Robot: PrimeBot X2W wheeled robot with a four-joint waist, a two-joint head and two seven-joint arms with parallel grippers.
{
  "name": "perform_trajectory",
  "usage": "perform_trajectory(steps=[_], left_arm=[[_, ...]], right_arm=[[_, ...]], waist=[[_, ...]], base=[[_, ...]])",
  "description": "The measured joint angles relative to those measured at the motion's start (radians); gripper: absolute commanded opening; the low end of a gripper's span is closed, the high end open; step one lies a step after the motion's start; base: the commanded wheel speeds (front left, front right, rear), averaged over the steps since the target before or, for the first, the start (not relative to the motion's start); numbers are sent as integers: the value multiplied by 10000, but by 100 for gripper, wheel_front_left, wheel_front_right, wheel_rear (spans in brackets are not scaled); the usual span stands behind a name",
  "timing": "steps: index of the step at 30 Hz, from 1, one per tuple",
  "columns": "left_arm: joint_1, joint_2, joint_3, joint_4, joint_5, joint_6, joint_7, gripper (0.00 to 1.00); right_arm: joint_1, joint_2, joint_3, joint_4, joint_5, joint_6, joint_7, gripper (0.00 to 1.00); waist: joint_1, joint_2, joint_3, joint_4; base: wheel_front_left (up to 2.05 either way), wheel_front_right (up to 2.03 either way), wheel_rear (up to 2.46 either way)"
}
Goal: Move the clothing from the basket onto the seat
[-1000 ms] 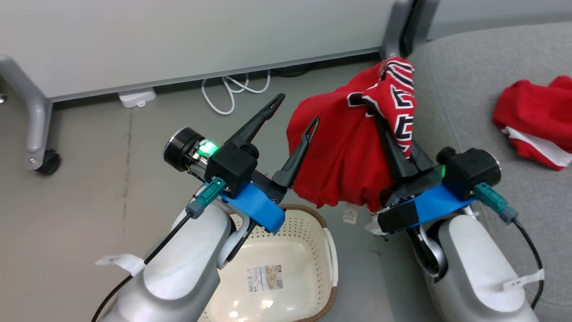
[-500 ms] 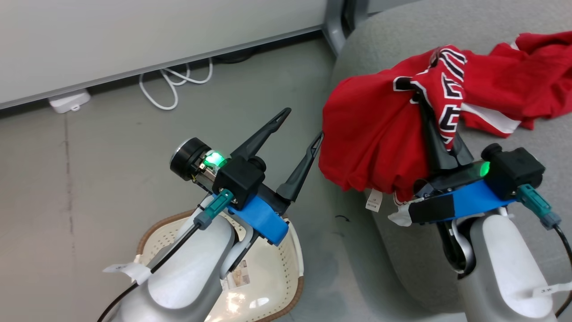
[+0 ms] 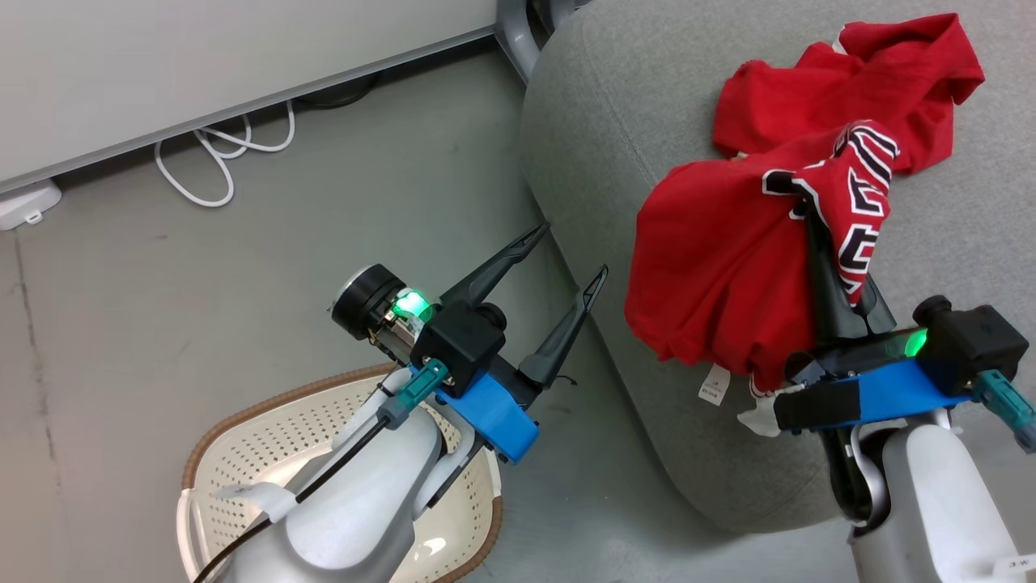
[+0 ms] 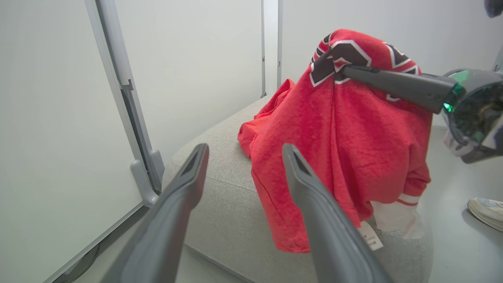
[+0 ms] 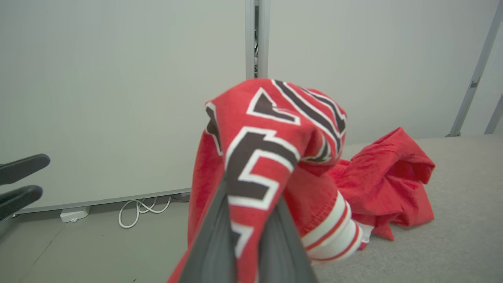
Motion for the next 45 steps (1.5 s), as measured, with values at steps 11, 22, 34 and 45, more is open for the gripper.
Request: perform_trajectory(steps=[11,22,34,45], left_arm=[[-6,98,205,-90,-15,-12,0,100],[-713,337,332,-428,180,61,48,100],[-1569,727,332,-763,443,61,226,100],[-1724,924,280,-869,518,105,226,100]], right_arm=[[-221,2,-117,-341,-21,0,2,0],[-3560,-109,-1390,-717,-721,0,0,0],[-6933,-2380,-3695,-238,-888,0,0,0],[-7454,-3986,-4604,2334,-765,2,0,0]], waist=[[0,0,230,52],[1,0,1424,234],[2,0,3691,669],[1,0,4540,720]], base=[[0,0,0],[0,0,0],[0,0,0],[0,0,0]])
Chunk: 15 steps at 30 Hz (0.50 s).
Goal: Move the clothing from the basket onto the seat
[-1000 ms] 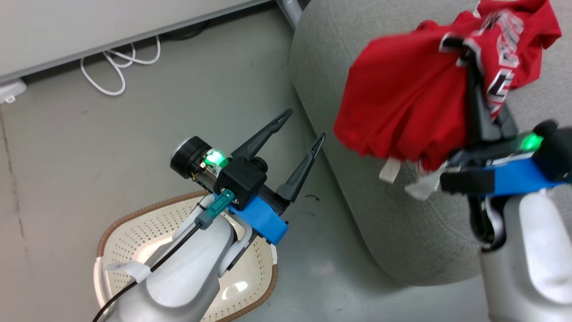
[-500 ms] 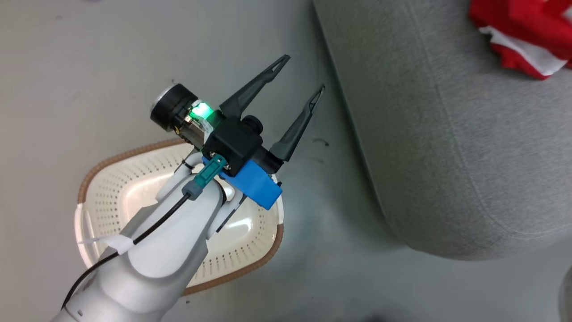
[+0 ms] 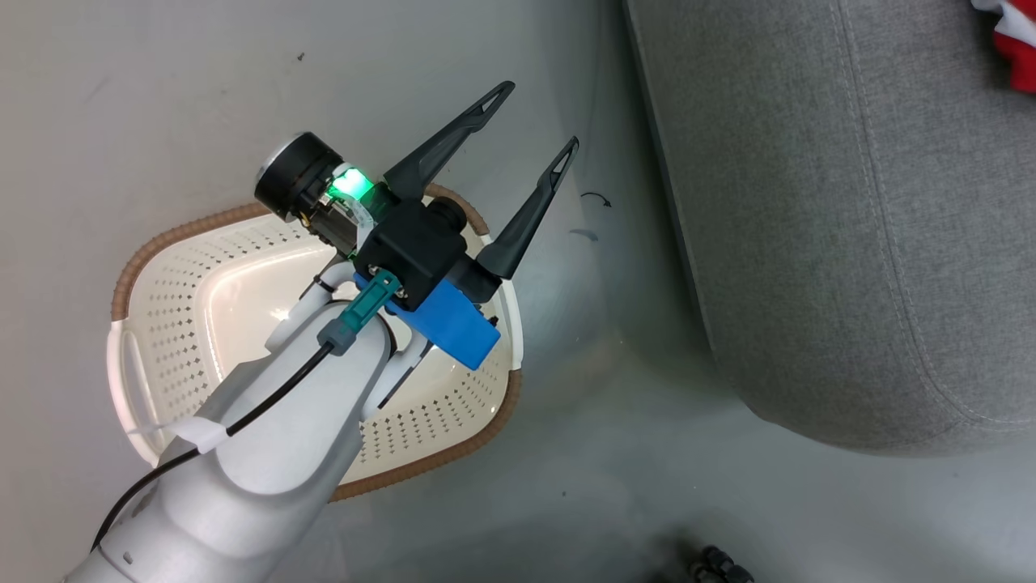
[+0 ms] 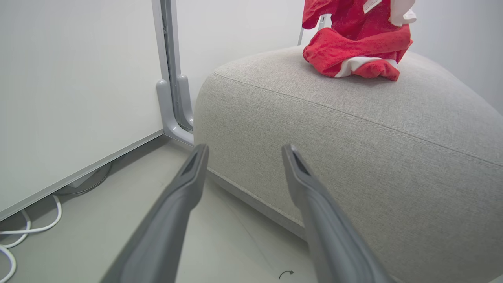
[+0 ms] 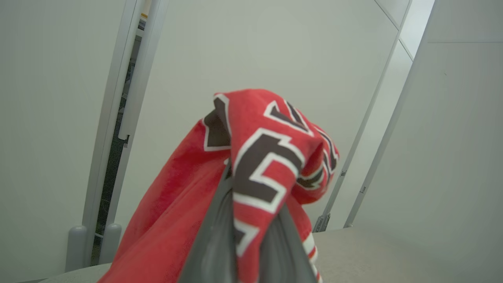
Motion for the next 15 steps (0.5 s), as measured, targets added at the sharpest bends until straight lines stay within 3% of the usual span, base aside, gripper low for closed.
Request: perform_trajectory(steps=[9,15], left_arm=[[-130,2,-119,-19,0,2,0,100],[-221,8,-134,-15,-19,46,-2,100]], right_arm=[[668,543,-234,2247,-213,0,0,0],[881,792,-94,3058,-284,0,0,0]], waist=[[0,0,243,162],[0,0,284,300]], base=[[0,0,0],[0,0,0]])
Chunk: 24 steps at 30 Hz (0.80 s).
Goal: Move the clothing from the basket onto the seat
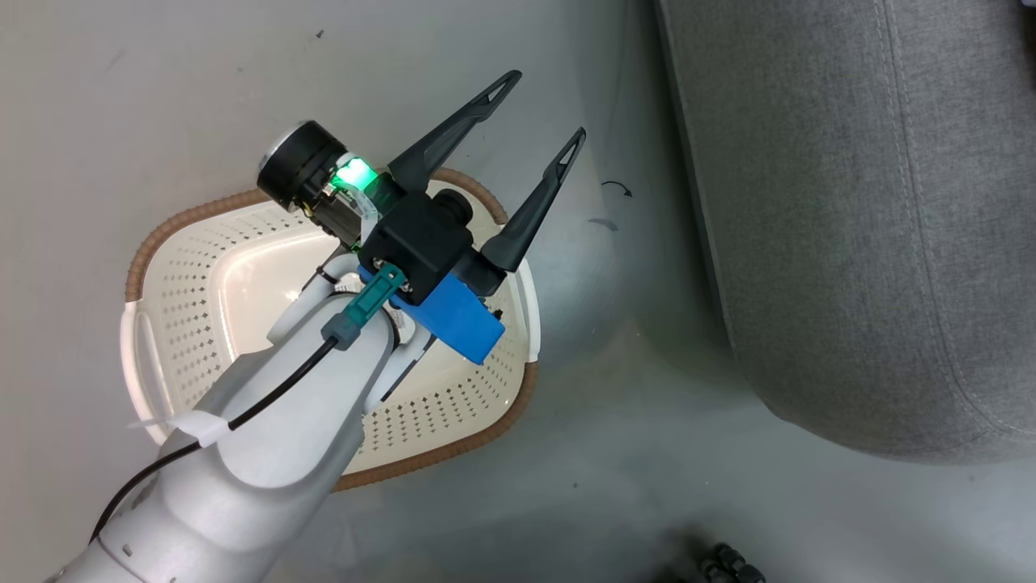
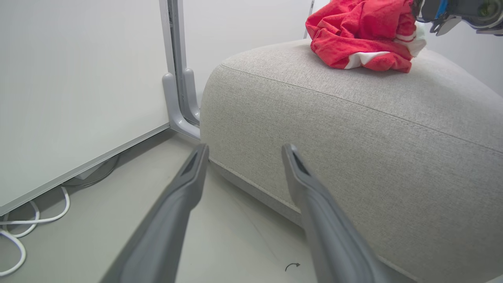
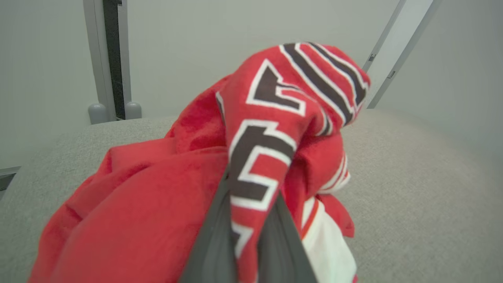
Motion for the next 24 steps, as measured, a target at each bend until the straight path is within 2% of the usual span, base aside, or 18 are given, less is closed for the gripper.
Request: perform_trajectory(steps=[1,2,3,10,15,21,24], left_arm=[[0,10,-2,6,-6,4,-2,100],[-2,17,-2,19,-33,10,-12,100],[-1,23,-4,42,-59,15,-12,100],[110,-71,6,128,-165,165,-104,100],[356,-272,100,242,-332,257,-192,100],[1057,-408,706,199,-644,470,-222,100],[1492,-523,1135,-4,-706,571,-222,100]], right_arm=[[39,50,-10,88,0,0,0,0],[51,86,-27,75,0,0,0,36],[83,105,-31,-63,0,0,0,100],[1140,577,-286,-1269,-75,0,-2,100],[2542,1005,-309,-2819,-407,-2,0,100],[3913,1532,447,-4372,-481,0,0,100],[4379,1908,963,-4945,27,0,0,100]], waist=[[0,0,-10,10],[0,0,-29,18],[0,0,-61,18],[-1,0,-519,-24],[-1,0,-1076,16],[-1,0,-1979,131],[-2,0,-2479,248]], base=[[0,0,0],[0,0,0],[0,0,0],[0,0,0],[0,0,0],[0,0,0],[0,0,0]])
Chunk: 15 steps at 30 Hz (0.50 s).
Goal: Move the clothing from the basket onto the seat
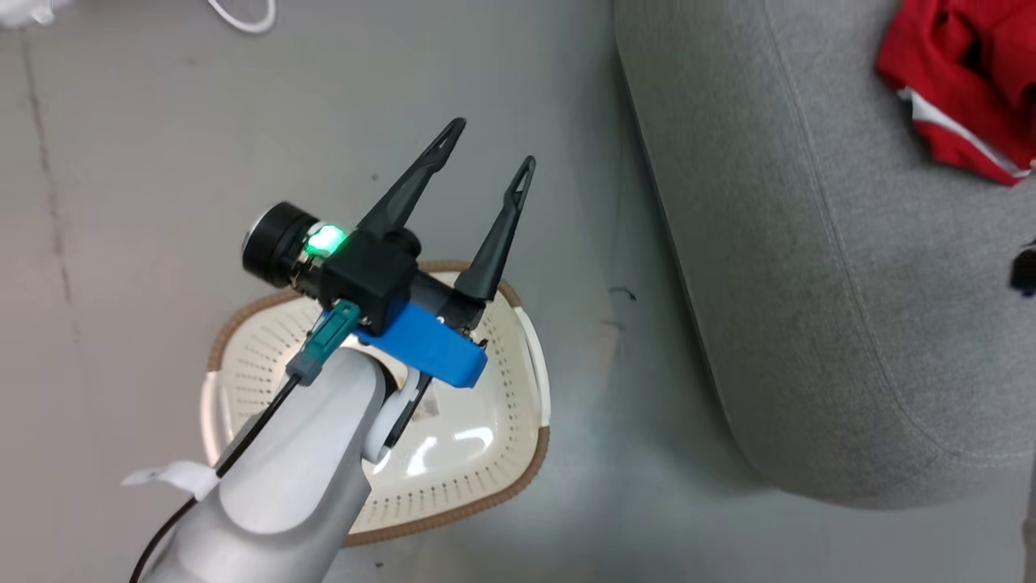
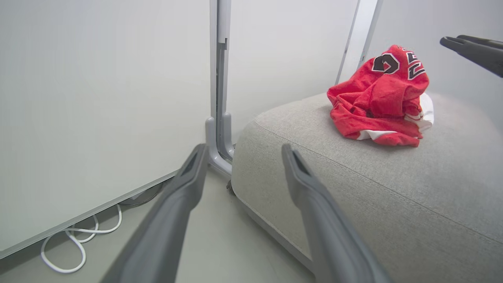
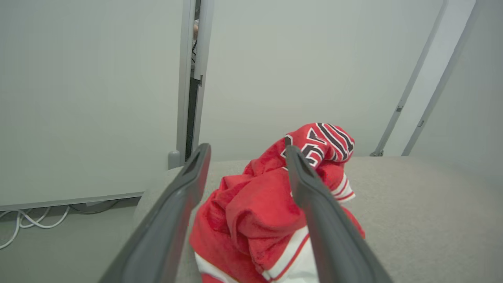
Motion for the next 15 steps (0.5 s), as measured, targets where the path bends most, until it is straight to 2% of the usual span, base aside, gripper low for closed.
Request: perform_trajectory(steps=[6,15], left_arm=[[968,-194,1026,-328,-58,138,0,100],[2393,-508,2704,-573,130,73,-2,100]], right_arm=[[848,201,1235,-702,157,0,-2,100],[1797,637,2328,-997,188,-2,0,100]], waist=[[-1,0,-970,372],[-1,0,-2228,1107]], base=[[0,0,0],[0,0,0]])
